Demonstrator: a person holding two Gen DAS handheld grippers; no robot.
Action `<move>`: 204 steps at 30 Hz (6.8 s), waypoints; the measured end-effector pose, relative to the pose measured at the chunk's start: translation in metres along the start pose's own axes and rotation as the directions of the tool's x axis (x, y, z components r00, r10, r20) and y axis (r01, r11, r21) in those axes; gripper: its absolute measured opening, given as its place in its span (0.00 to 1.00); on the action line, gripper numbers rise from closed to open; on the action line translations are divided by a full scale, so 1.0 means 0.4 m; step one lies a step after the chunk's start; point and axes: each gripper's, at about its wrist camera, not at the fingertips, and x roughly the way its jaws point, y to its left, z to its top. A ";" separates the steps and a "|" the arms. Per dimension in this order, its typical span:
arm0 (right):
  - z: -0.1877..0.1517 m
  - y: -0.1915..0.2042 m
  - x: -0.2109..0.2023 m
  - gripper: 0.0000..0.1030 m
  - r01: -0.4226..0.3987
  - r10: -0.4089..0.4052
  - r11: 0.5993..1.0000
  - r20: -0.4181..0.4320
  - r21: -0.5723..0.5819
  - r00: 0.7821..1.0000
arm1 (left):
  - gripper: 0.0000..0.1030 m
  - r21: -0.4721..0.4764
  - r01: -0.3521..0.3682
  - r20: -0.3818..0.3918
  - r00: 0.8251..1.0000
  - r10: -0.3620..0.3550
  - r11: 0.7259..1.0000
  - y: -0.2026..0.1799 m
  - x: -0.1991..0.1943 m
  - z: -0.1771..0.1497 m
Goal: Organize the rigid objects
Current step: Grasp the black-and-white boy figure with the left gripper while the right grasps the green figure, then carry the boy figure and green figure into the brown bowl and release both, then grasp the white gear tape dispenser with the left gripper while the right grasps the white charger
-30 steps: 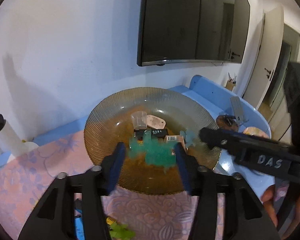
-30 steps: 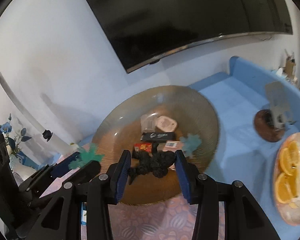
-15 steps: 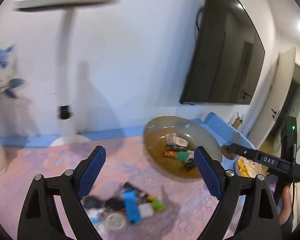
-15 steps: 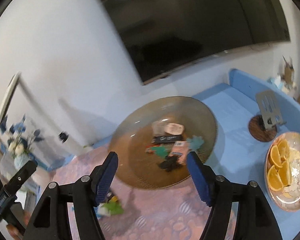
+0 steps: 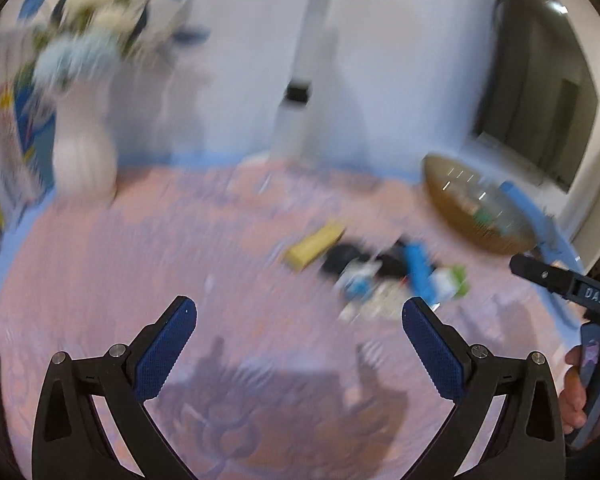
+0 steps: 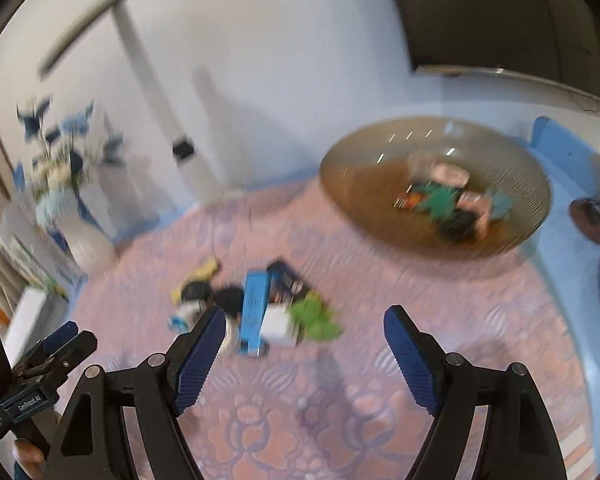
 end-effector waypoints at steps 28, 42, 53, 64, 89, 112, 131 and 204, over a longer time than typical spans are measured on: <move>-0.063 -0.044 0.096 0.63 0.101 -0.101 0.995 -0.093 0.000 0.991 | 0.99 -0.055 0.091 -0.089 0.991 -0.095 0.994 0.042 0.036 -0.026; -0.034 0.006 0.184 0.59 0.081 -0.132 0.943 -0.140 -0.324 0.981 | 0.83 -0.137 0.218 -0.265 0.932 -0.248 0.966 -0.049 0.254 0.121; -0.029 0.014 0.229 0.29 0.058 -0.111 0.935 -0.133 -0.350 0.985 | 0.45 -0.047 0.125 -0.219 0.967 -0.132 0.991 -0.118 0.318 0.133; -0.072 -0.032 0.102 0.29 -0.099 0.067 0.968 -0.141 -0.230 0.988 | 0.44 -0.220 0.212 -0.189 0.948 -0.255 0.952 -0.009 0.174 0.071; -0.234 0.103 0.079 0.66 0.050 -0.083 0.981 -0.167 -0.190 0.983 | 0.68 -0.368 0.314 -0.056 0.932 -0.358 0.875 0.095 0.061 -0.121; -0.097 -0.051 -0.134 0.33 0.150 -0.130 0.977 0.132 -0.154 0.983 | 0.34 0.177 0.102 -0.020 0.995 -0.100 0.979 -0.242 -0.030 0.019; 0.233 -0.367 -0.042 0.33 0.187 -0.198 0.971 0.066 0.150 0.978 | 0.34 0.373 0.191 -0.008 0.979 -0.203 0.908 -0.633 0.200 0.259; -0.089 0.037 0.128 0.68 -0.007 0.001 0.993 -0.053 -0.114 0.999 | 0.99 0.221 0.045 -0.090 0.996 -0.025 0.974 -0.094 0.041 -0.050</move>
